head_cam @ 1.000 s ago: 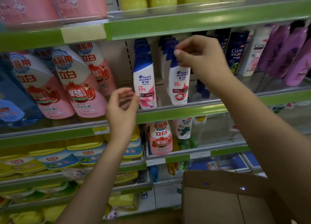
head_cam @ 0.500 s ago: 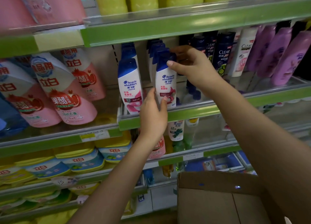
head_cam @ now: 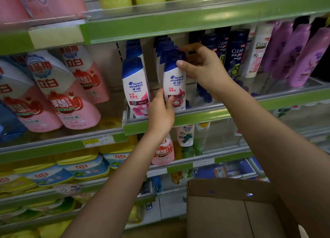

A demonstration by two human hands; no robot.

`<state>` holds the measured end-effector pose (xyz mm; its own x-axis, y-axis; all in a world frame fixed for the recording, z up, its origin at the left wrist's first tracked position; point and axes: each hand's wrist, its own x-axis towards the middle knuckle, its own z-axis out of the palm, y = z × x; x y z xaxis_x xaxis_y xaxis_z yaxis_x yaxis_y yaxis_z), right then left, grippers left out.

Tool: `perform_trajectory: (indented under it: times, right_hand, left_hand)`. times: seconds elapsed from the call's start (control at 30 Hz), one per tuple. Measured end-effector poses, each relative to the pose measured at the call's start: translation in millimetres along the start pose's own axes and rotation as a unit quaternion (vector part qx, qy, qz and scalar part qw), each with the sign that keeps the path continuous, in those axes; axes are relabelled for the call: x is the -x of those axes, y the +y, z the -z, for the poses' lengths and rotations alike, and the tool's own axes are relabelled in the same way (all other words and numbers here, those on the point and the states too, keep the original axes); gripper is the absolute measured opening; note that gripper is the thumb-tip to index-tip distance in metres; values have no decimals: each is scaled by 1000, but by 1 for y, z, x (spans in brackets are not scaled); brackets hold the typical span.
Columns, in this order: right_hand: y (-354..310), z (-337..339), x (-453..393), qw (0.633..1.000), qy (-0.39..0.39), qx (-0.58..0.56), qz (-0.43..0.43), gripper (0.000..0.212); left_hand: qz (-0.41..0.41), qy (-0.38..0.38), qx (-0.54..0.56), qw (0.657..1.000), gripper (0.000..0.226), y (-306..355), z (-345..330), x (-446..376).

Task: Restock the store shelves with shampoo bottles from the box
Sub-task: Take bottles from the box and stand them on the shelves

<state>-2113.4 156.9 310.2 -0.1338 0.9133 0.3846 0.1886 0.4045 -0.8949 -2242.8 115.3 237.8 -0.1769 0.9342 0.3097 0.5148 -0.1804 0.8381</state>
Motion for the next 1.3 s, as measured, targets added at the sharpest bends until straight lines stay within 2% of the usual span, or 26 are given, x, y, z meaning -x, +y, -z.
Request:
perform_trajectory:
  times: [0.17,0.23,0.37,0.67,0.8,0.9,1.17,1.3]
  right_hand:
    - [0,1,2,1000,4,15,2,40]
    - [2,3,4,1000,9,0,-7,42]
    - [10,12,13,997,49,-13,-50,40]
    - [31,40,33,980,153,-27,-123,21]
    - [34,54,43,976,166,-16,-139,24]
    - [35,68,41,973,177,-20,-146,22]
    - [51,100,-8,979,144,-41,-136,10]
    - [65,105,-40,984,129,-39,-116,19]
  left_hand:
    - [17,-20,21,999,41,2,5,5]
    - [31,-2,33,999,44,2,11,14]
    - [23,22,68,997,33,7,20,39]
    - [-29,-121,126,984,31,26,-4,38]
    - [-15,-145,140,979,30,30,-15,39]
    - [-37,-157,115,980,33,33,-30,38]
    - [-24,-75,67,995,46,53,-83,-5]
    - [6,-16,32,999,46,56,-108,-34]
